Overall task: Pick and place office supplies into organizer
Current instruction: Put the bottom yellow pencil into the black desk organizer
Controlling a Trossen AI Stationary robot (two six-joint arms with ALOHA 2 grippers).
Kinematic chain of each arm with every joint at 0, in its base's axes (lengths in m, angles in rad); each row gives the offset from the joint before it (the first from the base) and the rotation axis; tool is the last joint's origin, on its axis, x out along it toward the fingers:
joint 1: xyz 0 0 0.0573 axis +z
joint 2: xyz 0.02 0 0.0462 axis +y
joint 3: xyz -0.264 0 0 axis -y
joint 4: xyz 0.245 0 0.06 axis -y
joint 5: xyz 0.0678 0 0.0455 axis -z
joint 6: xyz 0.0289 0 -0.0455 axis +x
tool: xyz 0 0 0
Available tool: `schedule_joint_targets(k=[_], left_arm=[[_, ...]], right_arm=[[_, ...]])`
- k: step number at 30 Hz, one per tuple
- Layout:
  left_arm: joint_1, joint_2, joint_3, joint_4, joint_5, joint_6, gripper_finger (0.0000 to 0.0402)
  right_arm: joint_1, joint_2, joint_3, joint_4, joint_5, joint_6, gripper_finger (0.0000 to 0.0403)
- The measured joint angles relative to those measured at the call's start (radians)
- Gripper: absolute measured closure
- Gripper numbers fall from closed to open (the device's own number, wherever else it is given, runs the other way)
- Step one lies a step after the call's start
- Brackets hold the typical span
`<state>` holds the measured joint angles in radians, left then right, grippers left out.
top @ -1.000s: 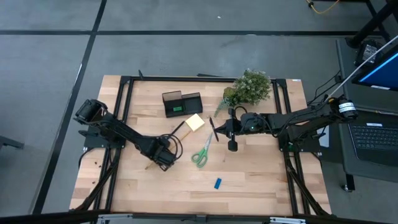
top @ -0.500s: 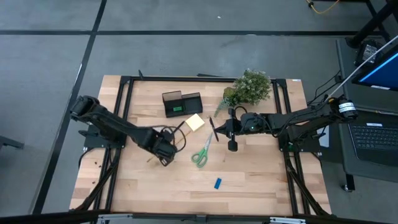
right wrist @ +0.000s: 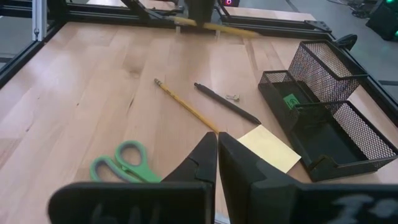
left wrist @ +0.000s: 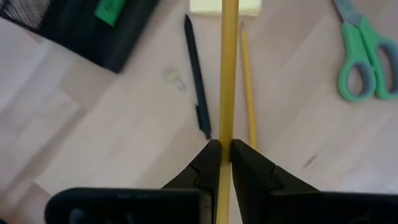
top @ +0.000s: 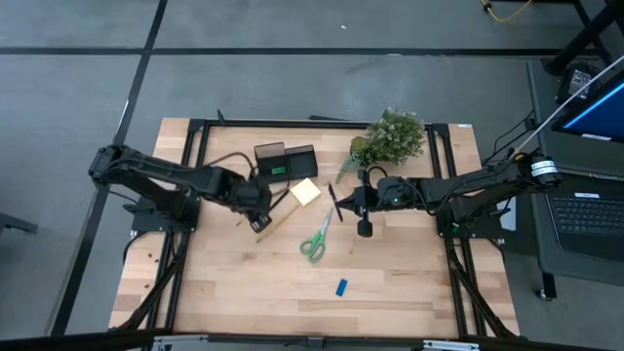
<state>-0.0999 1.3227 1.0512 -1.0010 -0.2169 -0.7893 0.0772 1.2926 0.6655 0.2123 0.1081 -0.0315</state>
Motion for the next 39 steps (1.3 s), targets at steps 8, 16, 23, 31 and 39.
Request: schedule_joint_targets(k=[8, 16, 23, 31, 39], left_arm=[[0.134, -0.006, 0.000, -0.011, 0.027, 0.165, 0.0371], [0.260, -0.005, 0.085, -0.142, 0.043, 0.278, 0.0370], [0.336, 0.037, 0.224, -0.339, 0.026, 0.358, 0.0370], [0.393, 0.199, 0.385, -0.547, -0.028, 0.502, 0.0370], [0.426, 0.353, 0.499, -0.570, -0.083, 0.693, 0.0370]], right_arm=[[0.000, 0.000, 0.000, 0.000, 0.000, -0.004, 0.0384], [0.000, 0.000, 0.000, 0.001, 0.003, -0.004, 0.0384], [-0.001, 0.000, 0.000, 0.006, 0.003, -0.016, 0.0384], [-0.004, 0.000, 0.000, 0.009, 0.004, -0.029, 0.0384], [-0.004, 0.000, 0.000, 0.008, 0.004, -0.029, 0.0384]])
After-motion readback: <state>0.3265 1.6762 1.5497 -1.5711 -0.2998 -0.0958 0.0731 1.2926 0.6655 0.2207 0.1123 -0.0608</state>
